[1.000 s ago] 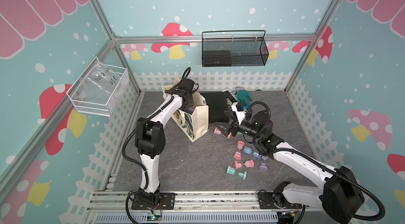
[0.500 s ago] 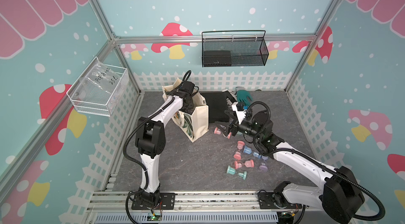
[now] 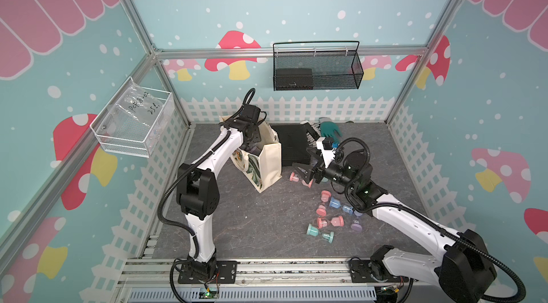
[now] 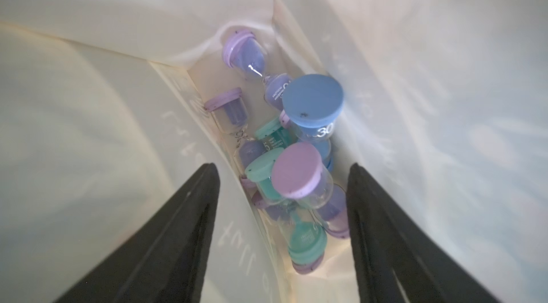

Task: Put the hourglass into the canvas bag
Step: Place the hourglass in the canvas bag, then pick up the hourglass from the center of the board.

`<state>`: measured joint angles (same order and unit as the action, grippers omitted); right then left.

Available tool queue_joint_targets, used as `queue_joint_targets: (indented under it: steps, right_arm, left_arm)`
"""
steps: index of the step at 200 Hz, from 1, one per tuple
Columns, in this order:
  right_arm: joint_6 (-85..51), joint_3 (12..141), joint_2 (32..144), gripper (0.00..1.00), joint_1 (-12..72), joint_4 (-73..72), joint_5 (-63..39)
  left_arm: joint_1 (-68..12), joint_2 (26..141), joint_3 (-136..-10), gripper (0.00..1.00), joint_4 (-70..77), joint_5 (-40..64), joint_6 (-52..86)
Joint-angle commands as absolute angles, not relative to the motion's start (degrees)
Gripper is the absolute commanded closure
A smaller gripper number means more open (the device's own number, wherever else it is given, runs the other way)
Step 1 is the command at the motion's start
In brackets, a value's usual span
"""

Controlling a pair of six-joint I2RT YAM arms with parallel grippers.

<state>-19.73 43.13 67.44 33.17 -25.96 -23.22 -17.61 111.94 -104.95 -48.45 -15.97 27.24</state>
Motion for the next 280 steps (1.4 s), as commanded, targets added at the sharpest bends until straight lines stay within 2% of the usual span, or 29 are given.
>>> queue_joint_targets:
  steps: [1,84,150,215,280]
  right_arm:
    - [-18.72,42.71,65.6,0.0,33.67,-24.78,-21.42]
    - [-18.55,42.94,62.42,0.0,33.58,-16.9,-14.39]
    - [-20.01,40.02,59.22,0.0,33.18,-10.95,-10.02]
    - [-22.68,35.15,54.58,0.0,32.45,-3.38,-4.39]
    - [-26.75,30.72,51.27,0.01,30.79,2.38,-0.82]
  left_arm:
    - [-17.92,106.78,-107.05,0.32,-49.92,-14.9,28.61]
    - [-23.2,90.21,-100.78,0.27,-42.09,-13.82,32.44]
    - [-36.37,77.11,-85.33,0.27,-28.47,-16.34,40.73]
    - [-46.17,78.97,-76.08,0.26,-23.34,-19.51,50.9]
    - [-50.51,86.17,-70.65,0.26,-18.35,-20.7,61.9]
